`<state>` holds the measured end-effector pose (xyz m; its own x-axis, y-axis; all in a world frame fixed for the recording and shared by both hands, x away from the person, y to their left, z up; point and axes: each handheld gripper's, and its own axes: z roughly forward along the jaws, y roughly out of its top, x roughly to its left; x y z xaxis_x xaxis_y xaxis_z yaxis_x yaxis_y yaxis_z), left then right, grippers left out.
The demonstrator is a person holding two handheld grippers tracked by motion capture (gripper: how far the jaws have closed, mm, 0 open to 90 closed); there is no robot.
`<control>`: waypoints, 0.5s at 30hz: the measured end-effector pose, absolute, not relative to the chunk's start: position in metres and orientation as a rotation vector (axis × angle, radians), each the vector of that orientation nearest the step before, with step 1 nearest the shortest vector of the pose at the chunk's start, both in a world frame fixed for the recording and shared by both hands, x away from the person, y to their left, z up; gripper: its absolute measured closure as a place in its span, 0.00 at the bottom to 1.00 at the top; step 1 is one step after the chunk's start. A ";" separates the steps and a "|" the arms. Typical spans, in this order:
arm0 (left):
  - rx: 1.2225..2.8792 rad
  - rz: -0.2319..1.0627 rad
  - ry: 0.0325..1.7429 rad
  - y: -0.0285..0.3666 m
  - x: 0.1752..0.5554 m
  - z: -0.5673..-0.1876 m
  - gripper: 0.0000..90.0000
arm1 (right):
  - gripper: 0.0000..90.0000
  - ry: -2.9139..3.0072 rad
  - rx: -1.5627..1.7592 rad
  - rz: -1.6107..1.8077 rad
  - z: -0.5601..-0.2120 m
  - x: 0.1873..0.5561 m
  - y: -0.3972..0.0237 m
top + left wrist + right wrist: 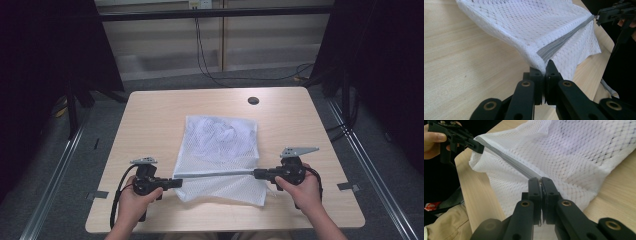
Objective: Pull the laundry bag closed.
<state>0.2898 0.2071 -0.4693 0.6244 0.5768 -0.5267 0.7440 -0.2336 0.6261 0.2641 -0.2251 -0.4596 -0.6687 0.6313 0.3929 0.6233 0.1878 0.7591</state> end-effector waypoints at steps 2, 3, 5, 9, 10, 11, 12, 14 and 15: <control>1.922 -0.234 1.046 0.207 0.289 -0.469 0.97 | 0.97 2.419 1.279 1.539 -0.459 0.264 -0.226; 1.926 -0.231 1.045 0.207 0.289 -0.469 0.97 | 0.97 2.417 1.279 1.538 -0.459 0.264 -0.227; 1.922 -0.233 1.047 0.207 0.289 -0.469 0.97 | 0.97 2.419 1.277 1.533 -0.459 0.264 -0.226; 1.918 -0.231 1.052 0.207 0.289 -0.469 0.97 | 0.97 2.419 1.270 1.536 -0.459 0.265 -0.226; 1.919 -0.228 1.051 0.207 0.289 -0.469 0.97 | 0.97 2.419 1.270 1.536 -0.458 0.265 -0.226; 1.918 -0.231 1.053 0.207 0.289 -0.469 0.97 | 0.97 2.421 1.266 1.535 -0.458 0.265 -0.226; 1.917 -0.230 1.053 0.207 0.289 -0.469 0.97 | 0.97 2.420 1.270 1.534 -0.458 0.265 -0.226; 1.916 -0.227 1.055 0.208 0.289 -0.469 0.97 | 0.97 2.423 1.278 1.527 -0.458 0.264 -0.227; 1.922 -0.225 1.049 0.208 0.289 -0.469 0.97 | 0.97 2.424 1.276 1.516 -0.459 0.264 -0.227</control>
